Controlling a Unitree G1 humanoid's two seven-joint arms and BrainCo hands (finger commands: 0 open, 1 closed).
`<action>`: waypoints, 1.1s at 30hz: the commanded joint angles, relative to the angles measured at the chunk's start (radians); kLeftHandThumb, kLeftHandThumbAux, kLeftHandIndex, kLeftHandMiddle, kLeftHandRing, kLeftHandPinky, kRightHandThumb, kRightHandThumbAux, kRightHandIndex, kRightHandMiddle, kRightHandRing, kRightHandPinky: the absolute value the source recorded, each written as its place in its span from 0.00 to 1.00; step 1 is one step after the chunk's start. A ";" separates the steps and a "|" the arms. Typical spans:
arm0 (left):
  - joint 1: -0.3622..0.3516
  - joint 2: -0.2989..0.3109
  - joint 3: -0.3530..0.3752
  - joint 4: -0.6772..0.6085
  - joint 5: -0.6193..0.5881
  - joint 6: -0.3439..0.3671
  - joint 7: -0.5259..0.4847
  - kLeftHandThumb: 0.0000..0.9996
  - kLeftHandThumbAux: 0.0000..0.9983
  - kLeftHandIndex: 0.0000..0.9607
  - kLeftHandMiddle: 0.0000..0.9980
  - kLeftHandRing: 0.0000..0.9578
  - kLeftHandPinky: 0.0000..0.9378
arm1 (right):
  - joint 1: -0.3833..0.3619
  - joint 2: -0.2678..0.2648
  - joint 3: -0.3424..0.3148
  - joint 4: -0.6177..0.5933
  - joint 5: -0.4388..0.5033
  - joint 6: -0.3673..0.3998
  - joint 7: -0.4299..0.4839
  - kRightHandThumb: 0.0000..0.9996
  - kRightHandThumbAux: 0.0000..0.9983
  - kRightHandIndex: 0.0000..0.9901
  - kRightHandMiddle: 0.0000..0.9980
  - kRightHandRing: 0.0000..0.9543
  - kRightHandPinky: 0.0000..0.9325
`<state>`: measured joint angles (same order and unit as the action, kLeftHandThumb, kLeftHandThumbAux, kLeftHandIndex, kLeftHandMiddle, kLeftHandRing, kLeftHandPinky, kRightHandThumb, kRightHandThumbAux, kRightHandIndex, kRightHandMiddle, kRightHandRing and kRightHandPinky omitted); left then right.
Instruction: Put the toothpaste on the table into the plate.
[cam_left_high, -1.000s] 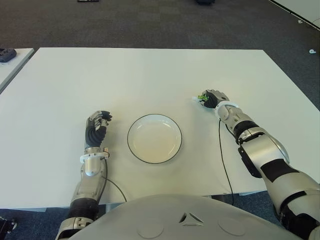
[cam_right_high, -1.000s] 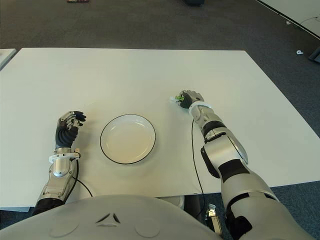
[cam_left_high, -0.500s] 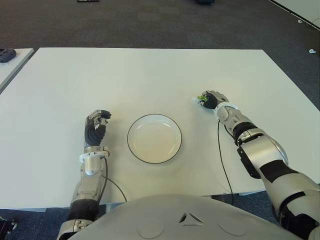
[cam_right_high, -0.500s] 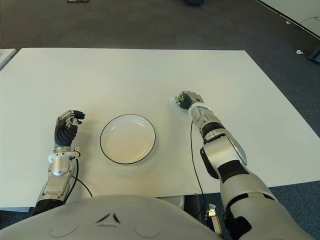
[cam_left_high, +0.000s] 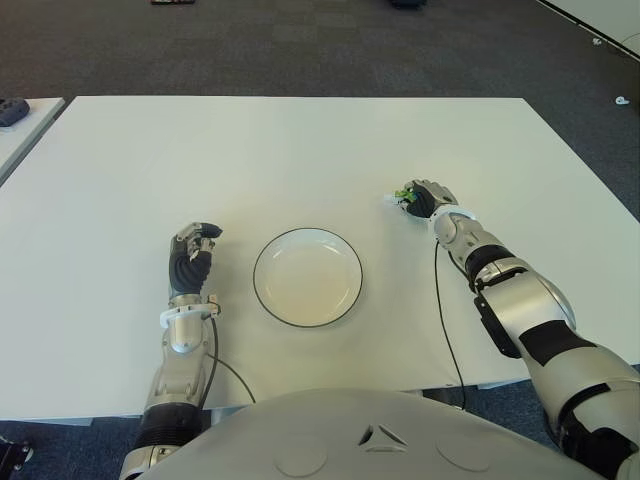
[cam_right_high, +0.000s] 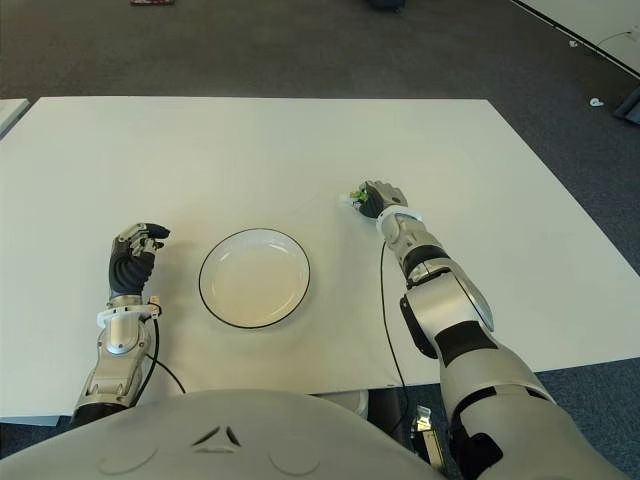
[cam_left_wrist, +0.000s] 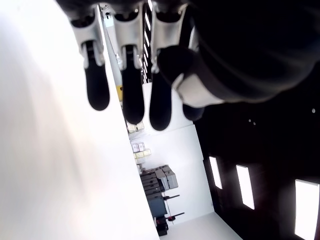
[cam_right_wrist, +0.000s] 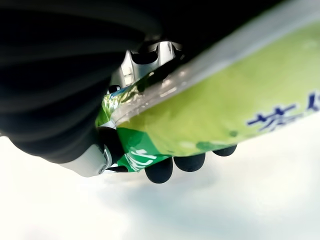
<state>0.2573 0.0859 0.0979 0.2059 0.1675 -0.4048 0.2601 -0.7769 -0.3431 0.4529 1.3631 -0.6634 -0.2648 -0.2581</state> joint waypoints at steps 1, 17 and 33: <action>-0.005 0.002 -0.001 0.019 -0.002 -0.005 -0.013 0.84 0.68 0.47 0.45 0.42 0.43 | -0.037 0.012 -0.004 -0.023 0.007 -0.042 -0.027 0.71 0.72 0.44 0.80 0.82 0.84; -0.025 0.008 -0.005 0.058 0.042 -0.033 -0.001 0.84 0.68 0.47 0.45 0.46 0.45 | -0.013 -0.011 -0.025 -0.175 0.024 -0.254 -0.122 0.71 0.72 0.44 0.84 0.87 0.90; -0.040 0.006 -0.011 0.053 0.039 -0.009 -0.007 0.84 0.68 0.45 0.46 0.47 0.46 | 0.168 -0.059 -0.041 -0.671 0.027 -0.350 -0.049 0.71 0.72 0.44 0.84 0.88 0.89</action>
<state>0.2293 0.0900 0.0955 0.2501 0.1988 -0.4333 0.2596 -0.6479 -0.3911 0.4197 0.7879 -0.6519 -0.5997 -0.3403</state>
